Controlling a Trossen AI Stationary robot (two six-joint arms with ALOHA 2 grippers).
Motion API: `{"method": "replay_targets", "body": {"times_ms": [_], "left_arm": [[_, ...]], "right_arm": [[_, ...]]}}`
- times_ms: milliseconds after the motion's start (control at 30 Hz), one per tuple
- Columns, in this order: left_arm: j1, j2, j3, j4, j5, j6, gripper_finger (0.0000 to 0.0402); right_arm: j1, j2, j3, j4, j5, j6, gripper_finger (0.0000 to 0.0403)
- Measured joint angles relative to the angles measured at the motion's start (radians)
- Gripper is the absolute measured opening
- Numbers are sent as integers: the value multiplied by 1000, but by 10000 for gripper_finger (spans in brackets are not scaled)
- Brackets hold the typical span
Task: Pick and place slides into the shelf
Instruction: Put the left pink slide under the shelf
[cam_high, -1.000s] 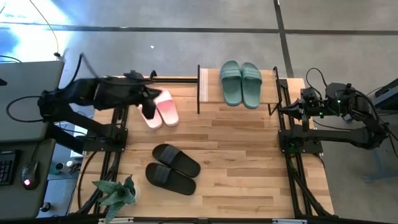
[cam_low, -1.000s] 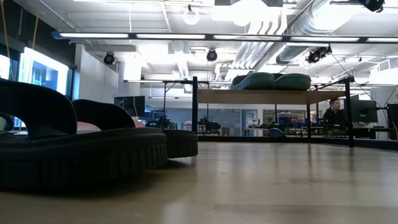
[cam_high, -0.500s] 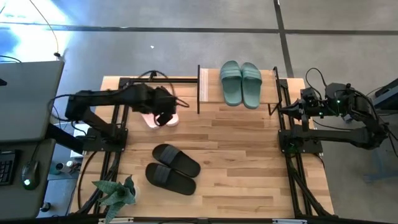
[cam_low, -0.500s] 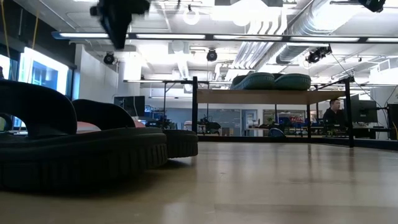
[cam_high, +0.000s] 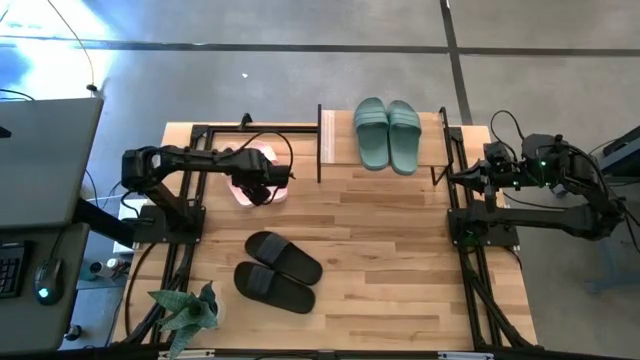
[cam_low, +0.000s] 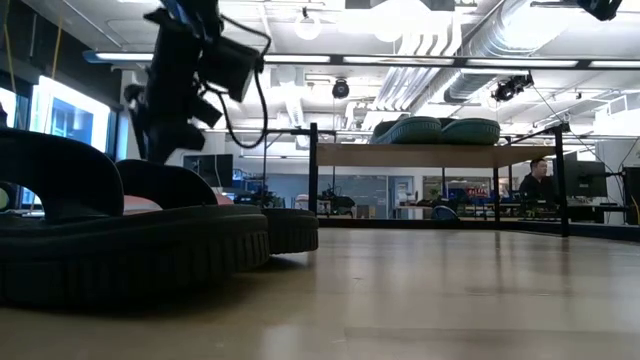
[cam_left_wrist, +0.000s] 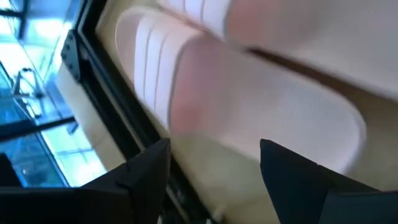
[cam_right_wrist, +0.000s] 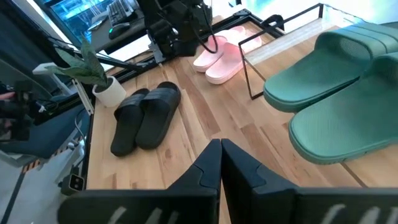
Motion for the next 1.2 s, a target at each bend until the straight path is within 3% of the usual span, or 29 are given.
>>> {"method": "replay_targets", "body": {"times_ms": [267,567,967,1200], "left_arm": [[7,-1,-76,100,-133,60,234],[87,-1,-168,161,-136,92,234],[199,-1,-194,246,-137,169,234],[246,-1,-194,286,-136,190,191]], "right_arm": [[0,0,0,0,0,7,2],[0,0,0,1,8,10,2],[0,0,0,20,15,10,2],[0,0,0,20,16,17,2]]}}
